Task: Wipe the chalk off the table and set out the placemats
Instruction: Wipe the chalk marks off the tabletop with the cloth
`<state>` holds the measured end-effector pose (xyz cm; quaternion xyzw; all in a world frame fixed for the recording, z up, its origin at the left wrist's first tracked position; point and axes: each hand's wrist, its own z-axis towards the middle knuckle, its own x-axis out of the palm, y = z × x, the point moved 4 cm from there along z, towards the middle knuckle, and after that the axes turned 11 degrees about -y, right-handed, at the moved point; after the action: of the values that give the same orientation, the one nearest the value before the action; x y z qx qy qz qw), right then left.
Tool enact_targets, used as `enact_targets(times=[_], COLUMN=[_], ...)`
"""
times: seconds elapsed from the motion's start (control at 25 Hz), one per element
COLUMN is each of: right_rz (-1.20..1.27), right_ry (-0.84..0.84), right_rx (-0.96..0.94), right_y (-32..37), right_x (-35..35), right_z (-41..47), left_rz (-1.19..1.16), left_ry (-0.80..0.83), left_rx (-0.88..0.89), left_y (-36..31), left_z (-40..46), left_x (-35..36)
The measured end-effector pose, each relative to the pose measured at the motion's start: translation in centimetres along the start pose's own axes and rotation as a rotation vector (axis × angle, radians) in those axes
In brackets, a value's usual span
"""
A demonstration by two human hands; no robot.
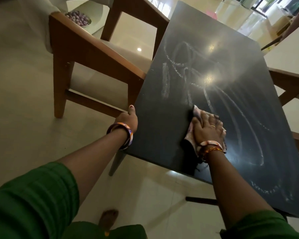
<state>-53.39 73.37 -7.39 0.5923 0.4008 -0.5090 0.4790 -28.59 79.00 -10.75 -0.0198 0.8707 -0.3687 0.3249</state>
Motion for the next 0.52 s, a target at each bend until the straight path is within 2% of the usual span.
enact_targets(times=[0.08, 0.12, 0.28, 0.36, 0.44, 0.52], right_rz=[-0.016, -0.012, 0.039, 0.077, 0.064, 0.024], right_ry=[-0.022, -0.026, 0.014, 0.044, 0.020, -0.024], right_rx=[0.057, 0.025, -0.361, -0.458, -0.415, -0.257], right_y=[1.2, 3.1, 13.5, 15.5, 13.5, 8.6], right_x=[0.0, 0.4, 3.1, 3.7, 3.5, 2.4], right_z=[-0.3, -0.3, -1.1, -0.7, 0.9, 2.5], left_rz=[0.016, 0.027, 0.052, 0.067, 0.080, 0.074], left_ry=[-0.005, -0.011, -0.048, -0.065, -0.081, -0.080], left_rx=[0.013, 0.023, 0.053, 0.071, 0.079, 0.076], left_y=[-0.1, -0.2, -0.2, -0.3, -0.2, -0.2], left_z=[-0.1, -0.1, 0.0, -0.2, -0.3, -0.2], left_x=[0.1, 0.1, -0.1, -0.1, -0.2, -0.1])
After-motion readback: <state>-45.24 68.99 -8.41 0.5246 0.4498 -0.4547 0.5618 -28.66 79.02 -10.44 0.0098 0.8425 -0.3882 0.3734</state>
